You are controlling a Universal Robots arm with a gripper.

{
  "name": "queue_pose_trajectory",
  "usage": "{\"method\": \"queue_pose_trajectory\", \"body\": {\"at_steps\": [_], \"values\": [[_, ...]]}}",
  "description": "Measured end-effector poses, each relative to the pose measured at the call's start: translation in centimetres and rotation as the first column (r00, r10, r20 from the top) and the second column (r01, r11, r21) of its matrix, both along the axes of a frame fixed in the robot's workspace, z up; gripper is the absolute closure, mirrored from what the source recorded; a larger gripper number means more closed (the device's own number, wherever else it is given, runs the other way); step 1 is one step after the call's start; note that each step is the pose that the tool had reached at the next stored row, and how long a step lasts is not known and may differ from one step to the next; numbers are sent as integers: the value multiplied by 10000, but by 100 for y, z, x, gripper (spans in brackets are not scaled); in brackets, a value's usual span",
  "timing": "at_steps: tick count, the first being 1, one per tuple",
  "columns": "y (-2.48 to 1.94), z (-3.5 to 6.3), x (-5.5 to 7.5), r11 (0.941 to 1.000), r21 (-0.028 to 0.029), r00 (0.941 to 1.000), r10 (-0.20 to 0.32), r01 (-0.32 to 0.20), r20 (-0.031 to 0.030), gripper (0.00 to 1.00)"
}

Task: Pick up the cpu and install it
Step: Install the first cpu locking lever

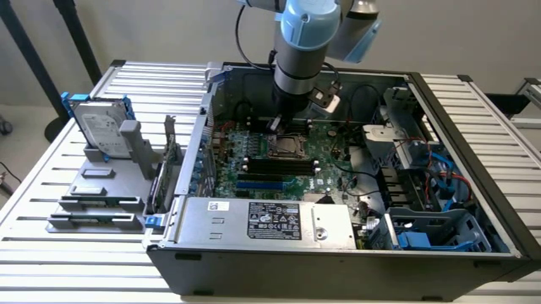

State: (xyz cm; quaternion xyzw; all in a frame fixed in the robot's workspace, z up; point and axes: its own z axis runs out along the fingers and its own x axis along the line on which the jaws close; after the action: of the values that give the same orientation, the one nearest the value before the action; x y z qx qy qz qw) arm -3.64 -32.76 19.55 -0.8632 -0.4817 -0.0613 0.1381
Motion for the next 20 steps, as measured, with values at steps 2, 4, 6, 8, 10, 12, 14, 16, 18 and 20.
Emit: {"method": "queue_pose_trajectory", "body": {"at_steps": [2,4,6,8,10,12,14,16,18,20], "values": [[0,0,7,10000,0,10000,-23,23,-25,89],[0,-1,12,10000,0,10000,-41,41,-53,89],[0,-1,16,10000,-1,10000,-56,56,-78,89],[0,-2,19,10000,-1,9999,-68,68,-99,89],[0,-3,25,10000,-1,9999,-80,80,-114,89],[-1,-3,33,10000,-1,9999,-90,90,-129,89],[-2,-4,41,9999,1,9998,-101,101,-141,89],[-4,-4,50,9999,1,9998,-112,112,-154,89],[-8,-4,58,9999,0,9998,-123,123,-166,89],[-11,-5,67,9999,0,9998,-133,133,-179,89]]}}
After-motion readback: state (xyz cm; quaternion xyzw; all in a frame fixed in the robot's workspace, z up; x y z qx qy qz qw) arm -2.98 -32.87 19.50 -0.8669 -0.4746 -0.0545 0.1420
